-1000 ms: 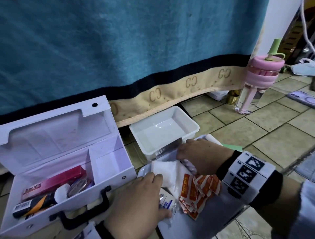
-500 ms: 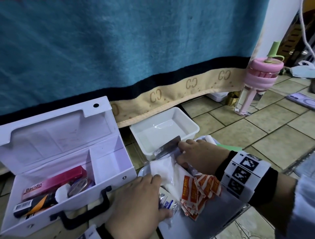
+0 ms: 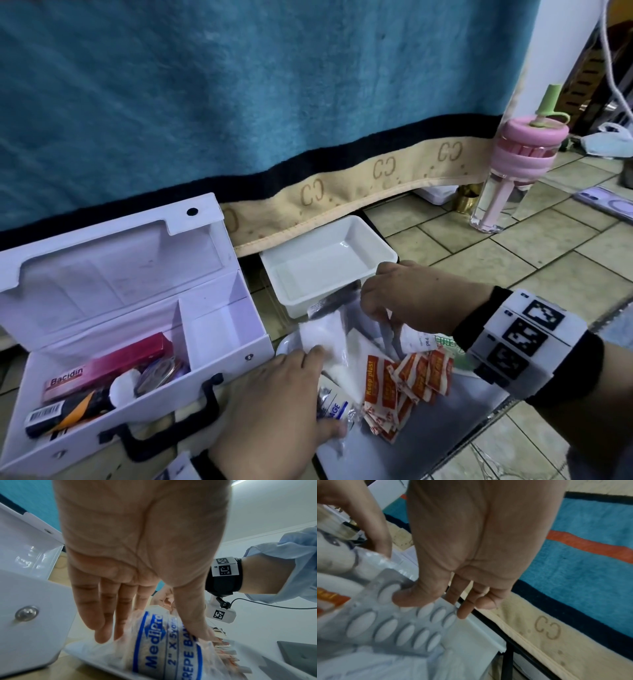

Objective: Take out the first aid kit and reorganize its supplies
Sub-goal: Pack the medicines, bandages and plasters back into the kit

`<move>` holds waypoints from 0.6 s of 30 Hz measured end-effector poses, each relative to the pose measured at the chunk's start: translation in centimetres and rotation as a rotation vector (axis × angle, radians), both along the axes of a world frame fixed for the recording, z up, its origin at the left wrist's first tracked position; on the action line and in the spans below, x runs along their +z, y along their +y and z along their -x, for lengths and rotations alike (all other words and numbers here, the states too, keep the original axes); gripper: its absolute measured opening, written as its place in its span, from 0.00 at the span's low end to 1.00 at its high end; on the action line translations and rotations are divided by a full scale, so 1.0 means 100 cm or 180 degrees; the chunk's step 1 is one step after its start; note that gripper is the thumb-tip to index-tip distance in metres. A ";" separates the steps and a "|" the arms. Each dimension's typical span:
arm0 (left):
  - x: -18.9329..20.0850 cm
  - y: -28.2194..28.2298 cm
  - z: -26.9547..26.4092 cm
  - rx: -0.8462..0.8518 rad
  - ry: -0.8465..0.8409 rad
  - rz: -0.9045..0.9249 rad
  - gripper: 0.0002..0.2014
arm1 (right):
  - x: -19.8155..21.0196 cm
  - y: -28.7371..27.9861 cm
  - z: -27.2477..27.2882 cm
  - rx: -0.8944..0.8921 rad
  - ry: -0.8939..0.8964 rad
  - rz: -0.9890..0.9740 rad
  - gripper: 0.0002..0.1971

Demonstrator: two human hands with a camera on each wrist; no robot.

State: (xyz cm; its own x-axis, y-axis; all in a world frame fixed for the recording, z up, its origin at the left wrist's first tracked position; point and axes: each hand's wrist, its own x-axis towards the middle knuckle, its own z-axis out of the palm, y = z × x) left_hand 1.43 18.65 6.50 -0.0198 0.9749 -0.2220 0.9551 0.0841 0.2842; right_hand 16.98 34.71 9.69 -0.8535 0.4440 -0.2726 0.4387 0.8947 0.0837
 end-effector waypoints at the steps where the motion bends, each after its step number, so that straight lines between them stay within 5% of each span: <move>1: 0.000 0.001 0.001 -0.0013 -0.0028 0.0053 0.41 | 0.002 0.000 -0.001 -0.0039 0.0043 -0.0006 0.07; 5: 0.008 0.005 0.004 0.0095 -0.0198 0.0079 0.37 | 0.014 0.002 -0.006 -0.0347 0.0342 0.0095 0.05; 11: 0.014 0.042 0.013 0.0296 -0.0260 -0.0989 0.14 | 0.012 0.003 -0.011 -0.0843 0.0383 0.0466 0.09; 18: 0.005 0.082 0.015 0.0074 0.0300 -0.0885 0.10 | -0.015 0.002 -0.011 -0.0758 0.0055 0.0582 0.20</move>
State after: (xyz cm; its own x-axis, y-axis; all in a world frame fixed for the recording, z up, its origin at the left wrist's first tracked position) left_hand -0.04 26.85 7.03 -0.0506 0.9971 0.0576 0.9771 0.0375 0.2097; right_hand 18.08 34.87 8.20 -0.7364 0.5773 -0.3529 0.6381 0.7659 -0.0786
